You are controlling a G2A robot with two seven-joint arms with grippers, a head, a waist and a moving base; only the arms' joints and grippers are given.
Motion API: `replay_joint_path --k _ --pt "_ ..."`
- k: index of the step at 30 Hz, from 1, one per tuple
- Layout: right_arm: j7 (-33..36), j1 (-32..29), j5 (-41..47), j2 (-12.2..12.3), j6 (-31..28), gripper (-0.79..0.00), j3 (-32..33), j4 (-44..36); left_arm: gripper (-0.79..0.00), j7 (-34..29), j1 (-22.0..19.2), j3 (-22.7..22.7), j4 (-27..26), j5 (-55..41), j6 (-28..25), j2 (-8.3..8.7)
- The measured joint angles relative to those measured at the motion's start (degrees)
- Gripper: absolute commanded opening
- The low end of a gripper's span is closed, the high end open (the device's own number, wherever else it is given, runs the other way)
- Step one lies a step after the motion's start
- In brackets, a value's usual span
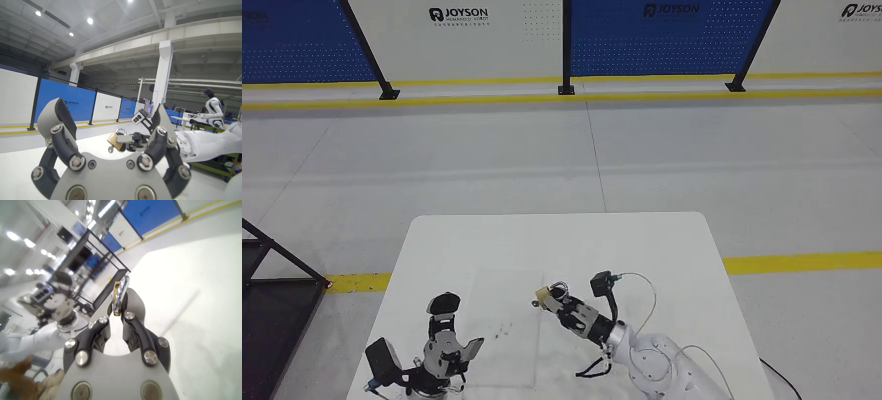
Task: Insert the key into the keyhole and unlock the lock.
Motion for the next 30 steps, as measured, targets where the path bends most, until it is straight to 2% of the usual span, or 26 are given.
replay_joint_path --k 8,16,17,18,19,22,23,24,25,26,30 --pt "3.4 5.63 -3.13 -2.72 8.01 -0.785 -8.48 5.89 0.0 0.72 2.35 -3.12 -0.69 -3.29 0.84 0.86" --pt "5.64 9.83 -5.09 -5.38 13.42 -0.77 -14.66 12.03 0.0 1.34 2.55 -3.46 -0.98 -4.21 1.47 1.1" --pt "5.58 10.28 -5.2 -5.73 14.07 -0.61 -15.2 12.67 0.0 1.34 2.55 -3.46 -0.98 -4.21 1.46 1.1" --pt "5.41 10.52 -5.27 -5.96 14.47 -0.585 -15.57 13.04 0.0 1.33 2.55 -3.46 -0.98 -4.21 1.46 1.1" --pt "5.22 10.7 -5.34 -6.17 14.79 -0.502 -15.9 13.36 0.0 1.33 2.55 -3.46 -0.98 -4.21 1.46 1.1" --pt "4.79 10.98 -5.82 -6.66 15.6 -0.376 -16.73 14.04 0.0 1.33 2.55 -3.46 -0.98 -4.21 1.46 1.1" --pt "4.73 11.0 -6.15 -6.78 15.79 -0.289 -16.97 14.15 0.0 1.33 2.55 -3.46 -0.98 -4.21 1.46 1.1" --pt "4.7 10.97 -6.4 -6.82 15.85 -0.129 -17.1 14.19 0.0 1.33 2.55 -3.46 -0.98 -4.21 1.46 1.1" --pt "4.69 10.92 -6.64 -6.85 15.87 -0.031 -17.18 14.2 0.0 1.33 2.55 -3.46 -0.98 -4.21 1.46 1.1" --pt "4.72 10.83 -6.92 -6.86 15.89 0.0 -17.21 14.16 0.0 1.33 2.55 -3.46 -0.98 -4.21 1.46 1.1" --pt "4.39 10.24 -8.22 -6.65 16.83 0.0 -16.78 13.35 0.0 1.33 2.55 -3.46 -0.98 -4.21 1.46 1.1"
